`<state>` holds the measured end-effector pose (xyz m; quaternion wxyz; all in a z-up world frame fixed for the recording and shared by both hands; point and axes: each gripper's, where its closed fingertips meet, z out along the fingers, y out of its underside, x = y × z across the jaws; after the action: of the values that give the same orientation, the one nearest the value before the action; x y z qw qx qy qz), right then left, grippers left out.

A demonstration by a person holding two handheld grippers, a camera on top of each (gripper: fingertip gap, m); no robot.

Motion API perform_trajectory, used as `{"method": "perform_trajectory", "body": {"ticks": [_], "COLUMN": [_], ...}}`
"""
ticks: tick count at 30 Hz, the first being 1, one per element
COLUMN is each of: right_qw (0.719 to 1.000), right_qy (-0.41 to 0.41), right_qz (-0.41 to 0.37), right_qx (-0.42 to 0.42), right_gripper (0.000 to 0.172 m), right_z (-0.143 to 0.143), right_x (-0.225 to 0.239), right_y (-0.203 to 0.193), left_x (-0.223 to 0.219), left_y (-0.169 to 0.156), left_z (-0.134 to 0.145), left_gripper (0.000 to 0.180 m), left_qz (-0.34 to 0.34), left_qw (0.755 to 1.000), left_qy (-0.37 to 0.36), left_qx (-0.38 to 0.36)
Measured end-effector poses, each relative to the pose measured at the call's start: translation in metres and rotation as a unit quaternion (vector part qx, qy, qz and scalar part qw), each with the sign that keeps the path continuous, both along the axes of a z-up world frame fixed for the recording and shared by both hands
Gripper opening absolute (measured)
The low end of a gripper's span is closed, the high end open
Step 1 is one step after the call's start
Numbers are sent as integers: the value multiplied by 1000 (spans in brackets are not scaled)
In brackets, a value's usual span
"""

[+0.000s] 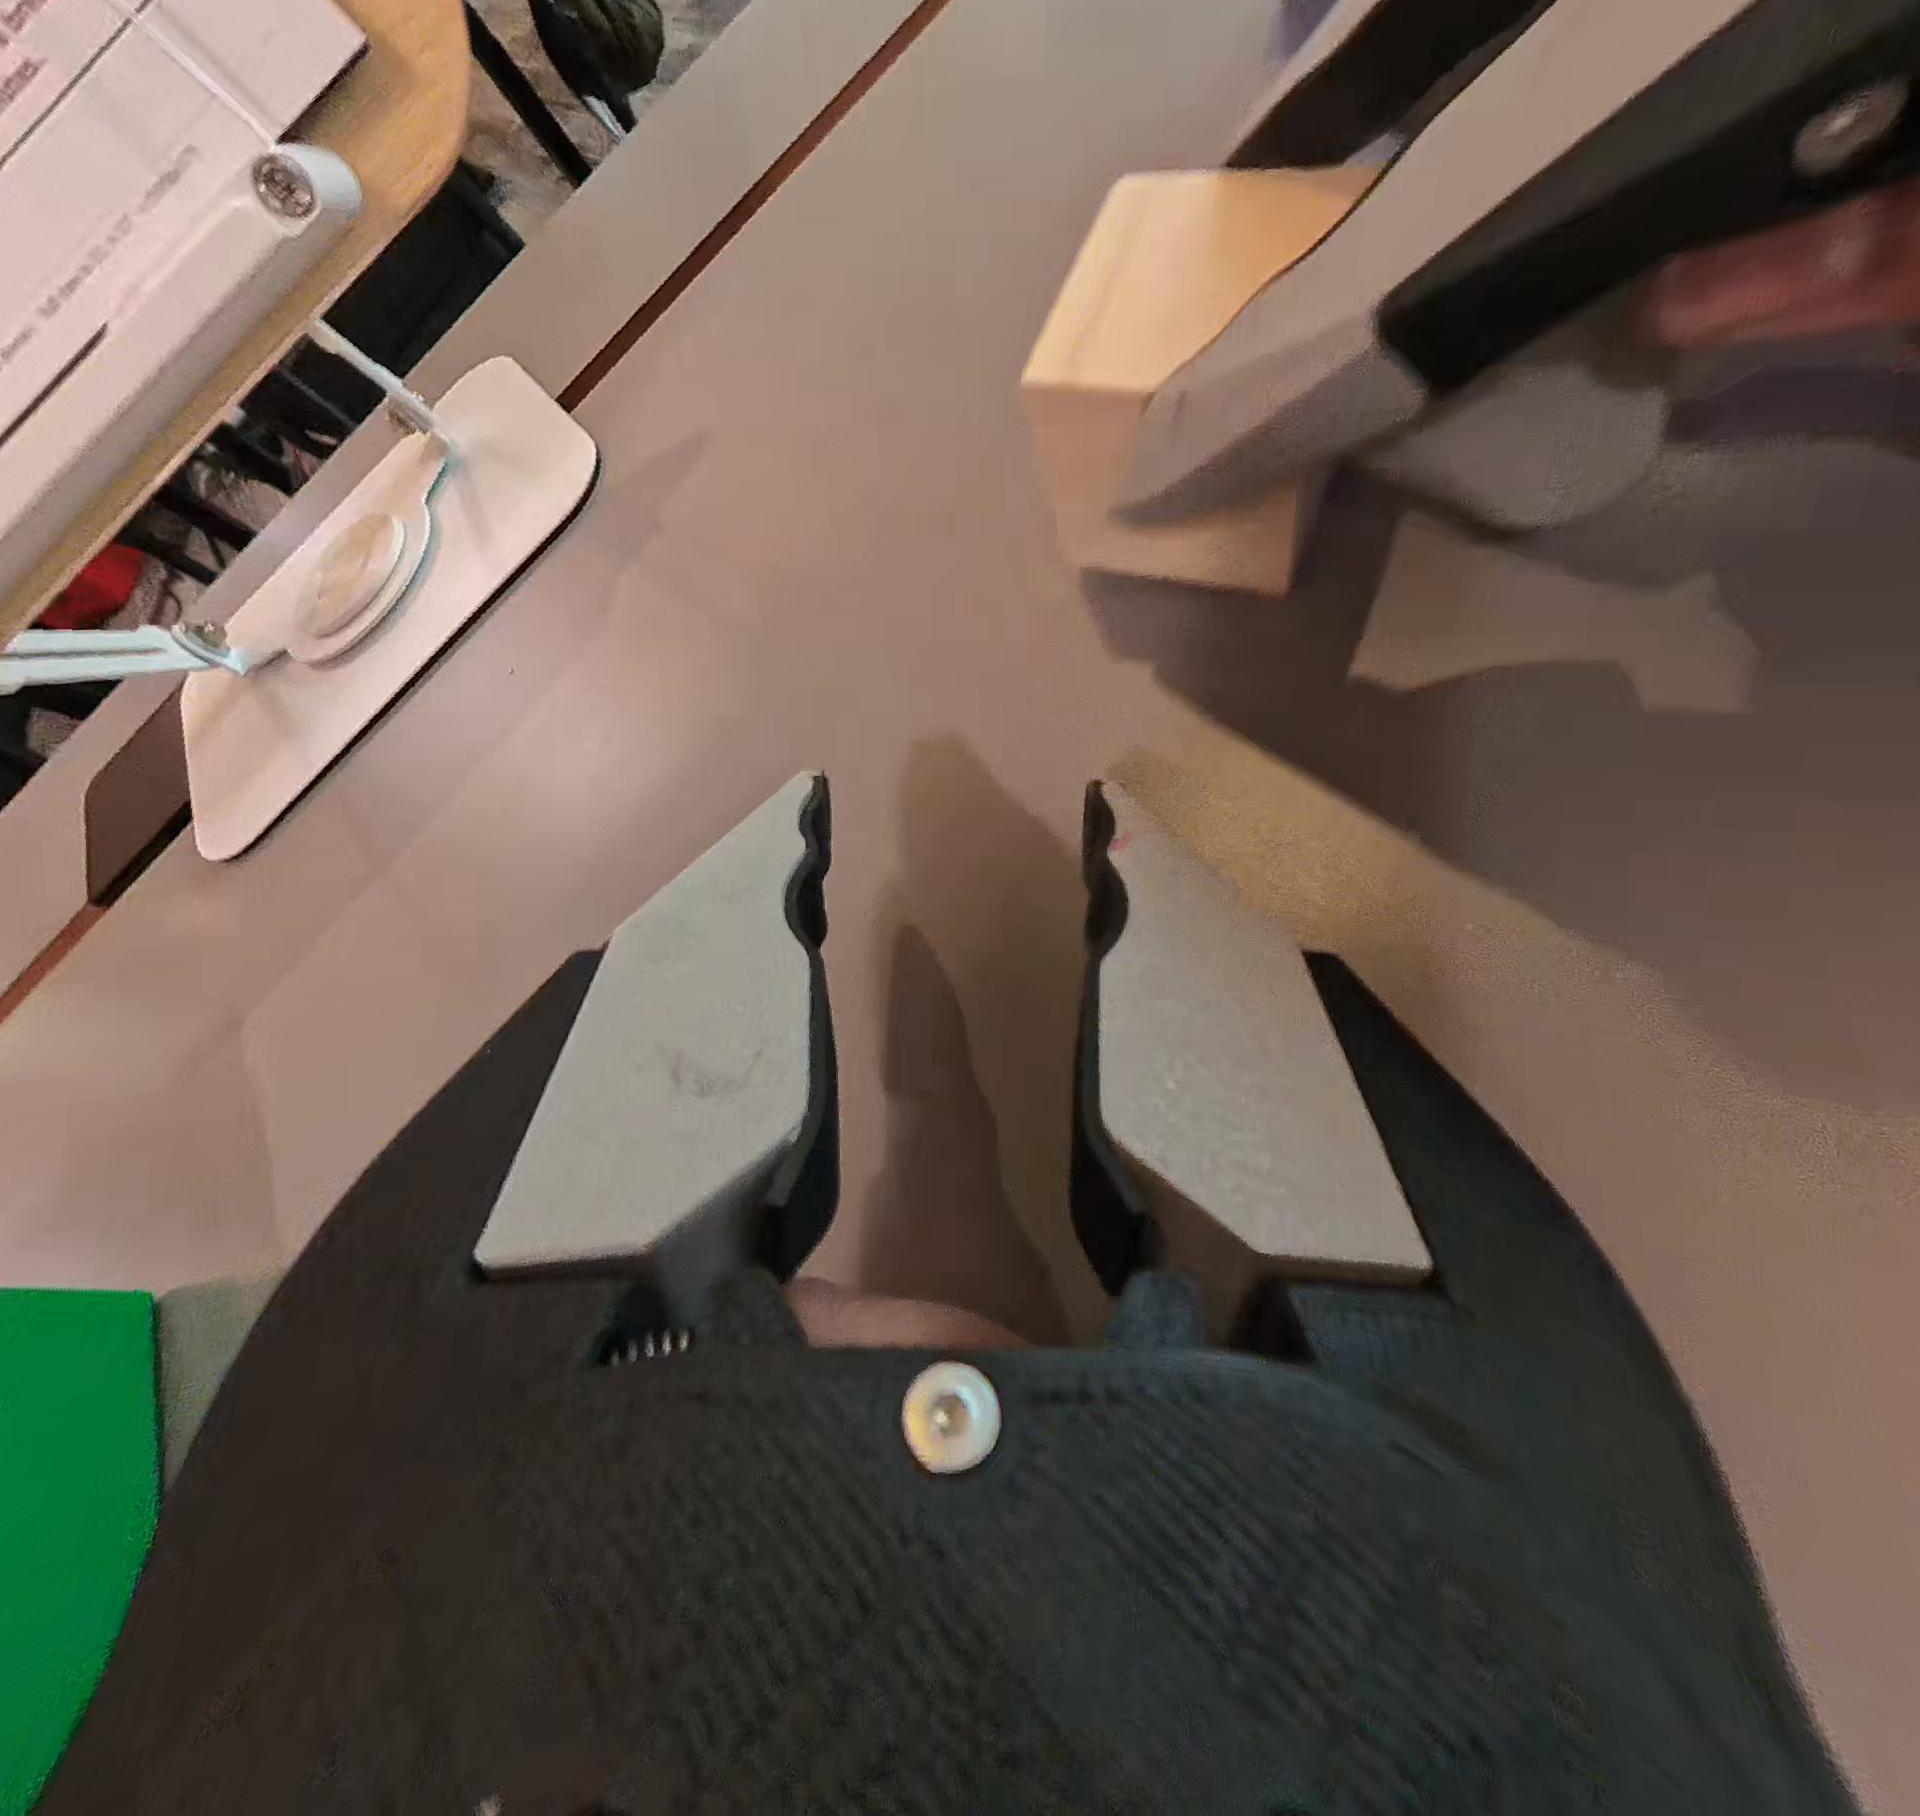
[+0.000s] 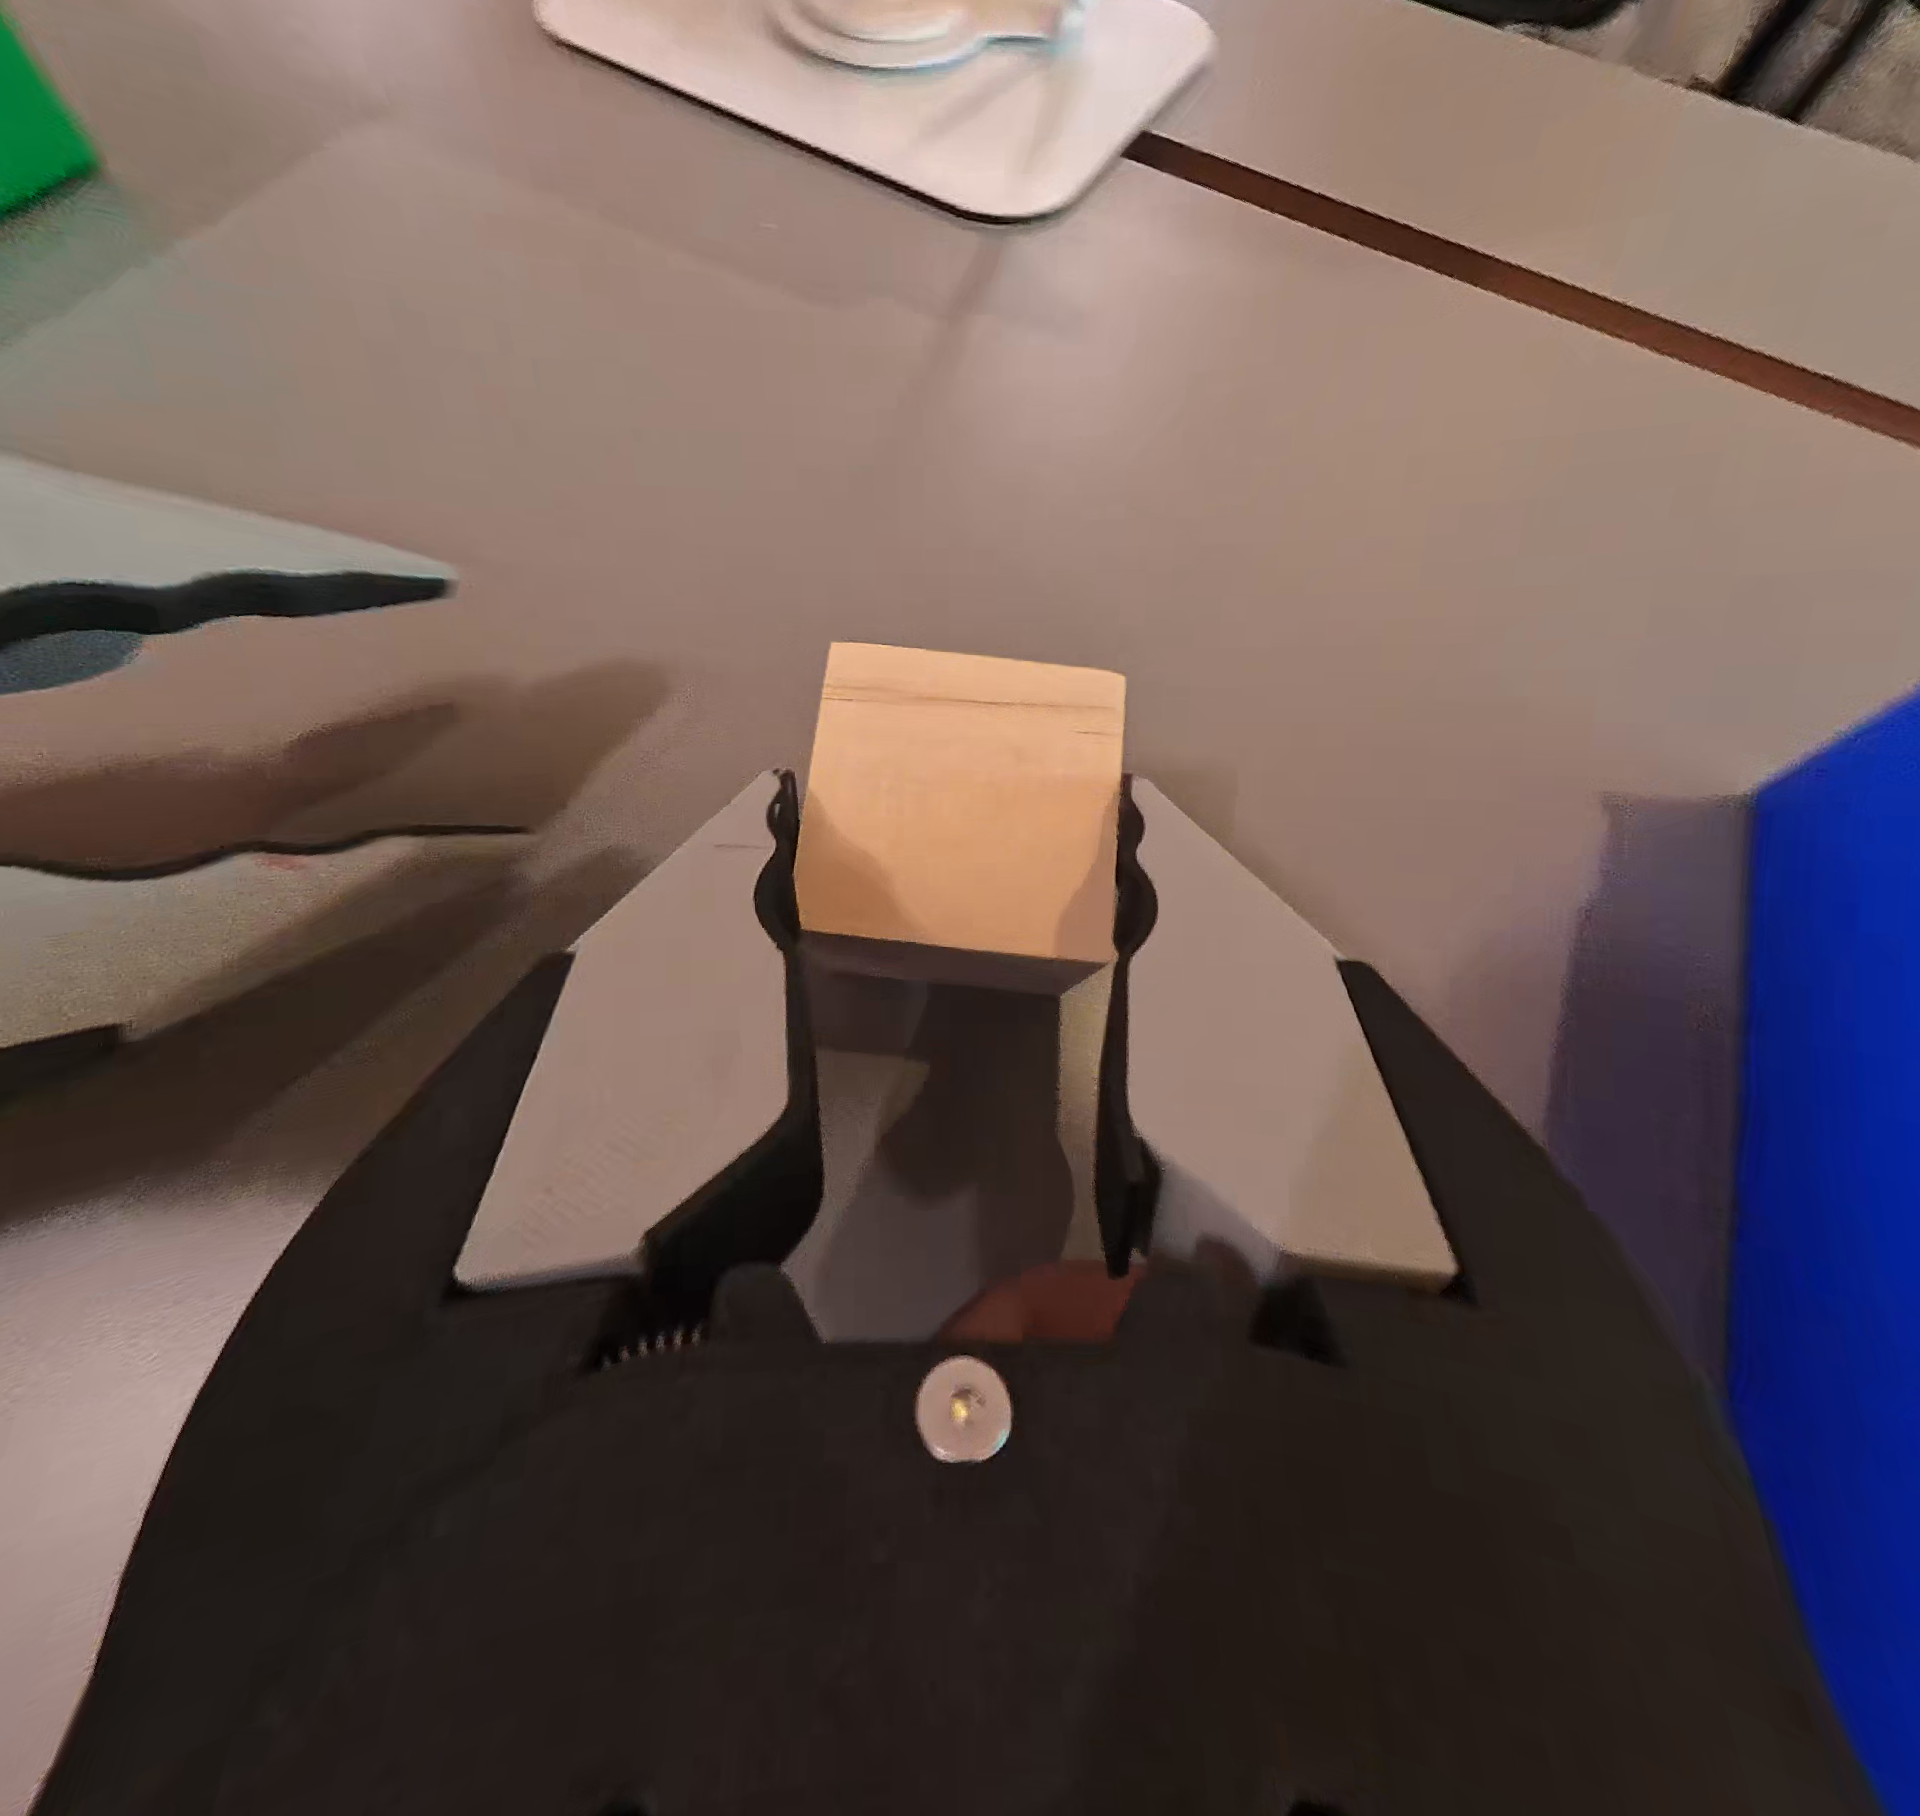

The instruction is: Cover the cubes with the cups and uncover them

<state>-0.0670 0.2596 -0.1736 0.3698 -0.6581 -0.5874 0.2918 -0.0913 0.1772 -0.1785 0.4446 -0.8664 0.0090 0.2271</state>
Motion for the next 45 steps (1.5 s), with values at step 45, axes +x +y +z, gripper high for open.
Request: {"method": "perform_trajectory", "body": {"ticks": [45], "right_qw": [996], "right_qy": [33], "right_qz": [-73], "right_qx": [-38], "right_gripper": [52], "right_z": [13], "right_x": [15], "right_y": [41], "left_x": [-17], "left_y": [-7], "left_z": [7], "left_gripper": [47], "left_qz": [39], "left_qw": [998], "left_qy": [-24], "left_qx": [31]}}
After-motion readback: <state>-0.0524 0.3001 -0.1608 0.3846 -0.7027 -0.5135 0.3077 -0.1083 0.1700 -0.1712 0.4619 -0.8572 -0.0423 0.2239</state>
